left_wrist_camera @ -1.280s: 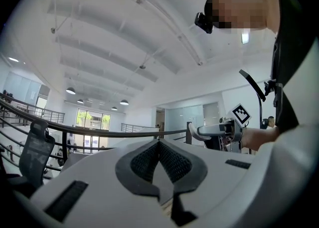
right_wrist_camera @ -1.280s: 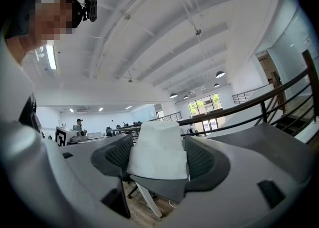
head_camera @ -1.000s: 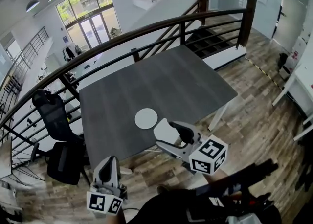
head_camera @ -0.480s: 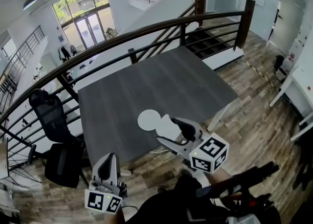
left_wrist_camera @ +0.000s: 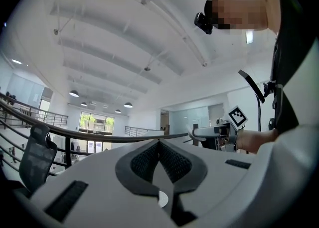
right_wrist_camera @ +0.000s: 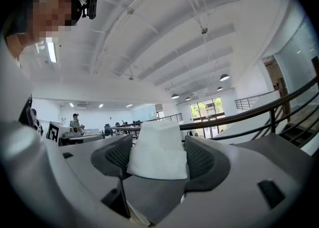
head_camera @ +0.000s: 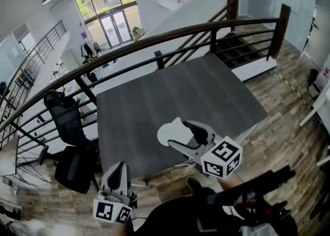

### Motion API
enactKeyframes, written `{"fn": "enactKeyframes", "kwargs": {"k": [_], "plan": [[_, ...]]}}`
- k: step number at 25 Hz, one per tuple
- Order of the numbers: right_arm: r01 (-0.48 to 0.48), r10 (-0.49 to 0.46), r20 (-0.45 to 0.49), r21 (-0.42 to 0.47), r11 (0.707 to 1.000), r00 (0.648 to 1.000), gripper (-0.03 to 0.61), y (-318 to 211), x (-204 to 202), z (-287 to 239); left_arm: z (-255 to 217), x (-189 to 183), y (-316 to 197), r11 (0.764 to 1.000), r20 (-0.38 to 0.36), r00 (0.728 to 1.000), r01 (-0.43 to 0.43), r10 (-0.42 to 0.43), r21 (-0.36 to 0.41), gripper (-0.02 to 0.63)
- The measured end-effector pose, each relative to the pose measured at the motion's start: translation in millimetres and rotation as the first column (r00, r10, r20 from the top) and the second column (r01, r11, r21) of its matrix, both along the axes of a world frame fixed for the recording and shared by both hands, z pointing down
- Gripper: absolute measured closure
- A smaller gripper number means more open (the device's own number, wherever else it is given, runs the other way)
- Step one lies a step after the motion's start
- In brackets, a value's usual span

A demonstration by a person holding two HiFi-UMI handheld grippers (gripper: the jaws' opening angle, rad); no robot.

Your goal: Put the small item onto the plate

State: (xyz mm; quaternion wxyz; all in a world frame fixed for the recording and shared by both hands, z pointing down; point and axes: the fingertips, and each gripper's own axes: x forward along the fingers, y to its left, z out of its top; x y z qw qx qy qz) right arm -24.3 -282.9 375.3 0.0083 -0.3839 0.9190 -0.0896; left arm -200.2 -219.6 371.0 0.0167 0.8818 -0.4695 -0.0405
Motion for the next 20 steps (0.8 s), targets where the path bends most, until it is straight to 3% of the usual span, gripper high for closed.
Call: {"fn": "enactKeyframes", "kwargs": {"k": [8, 11, 16, 20], "plan": [[0.053, -0.053, -0.002, -0.022, 0.998, 0.999, 0.247, -60.4, 0.6, 14.7, -8.4, 4.5, -25.0, 0.997, 0.028, 0.996, 0.079, -0.079, 0.018, 0.609], [0.063, -0.064, -0.012, -0.045, 0.997, 0.998, 0.247, -88.2, 1.5, 27.9, -14.0, 12.6, -39.9, 0.996, -0.014, 0.996, 0.084, -0.083, 0.028, 0.609], [0.082, -0.085, -0.031, -0.101, 0.991, 0.996, 0.247, -120.7, -1.0, 58.1, 0.9, 13.9, -59.2, 0.992, 0.035, 0.992, 0.124, -0.124, -0.007, 0.609], [0.082, -0.091, -0.055, -0.15, 0.985, 0.994, 0.247, -144.9, 7.7, 90.2, 8.3, 23.7, -71.9, 0.989, 0.017, 0.99, 0.144, -0.143, -0.035, 0.609]]}}
